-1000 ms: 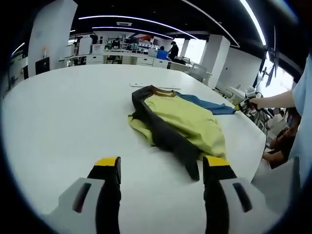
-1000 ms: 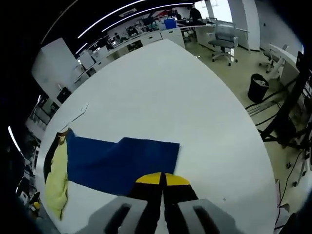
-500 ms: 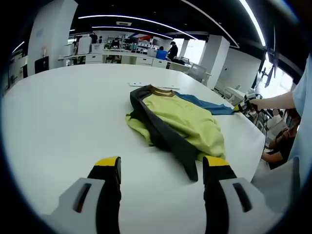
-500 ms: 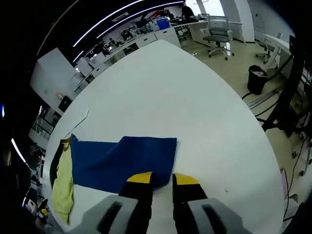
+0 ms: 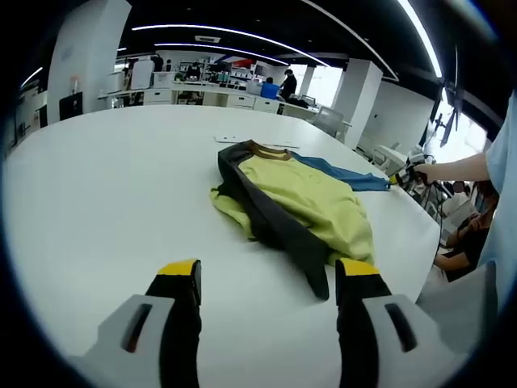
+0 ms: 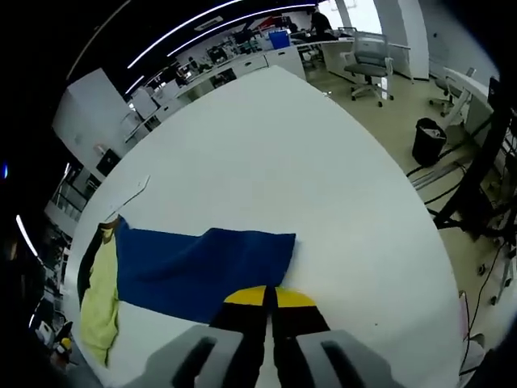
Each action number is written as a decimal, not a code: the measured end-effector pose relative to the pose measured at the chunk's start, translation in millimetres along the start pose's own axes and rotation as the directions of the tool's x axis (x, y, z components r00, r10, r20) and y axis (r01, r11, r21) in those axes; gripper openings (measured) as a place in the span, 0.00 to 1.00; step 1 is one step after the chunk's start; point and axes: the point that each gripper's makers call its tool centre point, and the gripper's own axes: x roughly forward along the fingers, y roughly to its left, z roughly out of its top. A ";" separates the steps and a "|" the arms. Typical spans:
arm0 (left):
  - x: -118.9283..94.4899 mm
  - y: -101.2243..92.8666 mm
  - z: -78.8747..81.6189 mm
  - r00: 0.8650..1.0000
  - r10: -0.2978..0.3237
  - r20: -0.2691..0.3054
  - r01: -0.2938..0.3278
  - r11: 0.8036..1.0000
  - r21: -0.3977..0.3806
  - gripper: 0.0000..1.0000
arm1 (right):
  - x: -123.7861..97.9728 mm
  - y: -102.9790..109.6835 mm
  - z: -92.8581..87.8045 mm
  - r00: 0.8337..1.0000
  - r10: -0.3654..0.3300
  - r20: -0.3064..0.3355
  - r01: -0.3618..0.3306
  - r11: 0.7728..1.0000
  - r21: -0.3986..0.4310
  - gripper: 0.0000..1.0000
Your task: Fold the garment on the visible template until the final outline fits inside the template.
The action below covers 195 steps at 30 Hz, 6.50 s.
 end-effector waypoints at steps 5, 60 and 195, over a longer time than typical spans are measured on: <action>1.5 -1.6 -0.6 1.000 -0.006 0.003 0.006 1.000 -0.001 0.64 | -9.0 -6.6 8.3 1.000 -0.005 0.013 0.005 1.000 0.005 0.00; 0.6 -3.4 -6.0 1.000 -0.029 0.011 0.029 0.999 -0.025 0.64 | -24.4 36.2 -5.3 0.984 0.104 0.145 -0.040 0.921 -0.388 1.00; 49.7 348.3 59.2 0.936 0.126 -0.329 -0.112 0.992 0.061 0.00 | -98.3 252.9 -111.5 0.954 0.235 0.188 -0.118 0.866 -0.485 0.87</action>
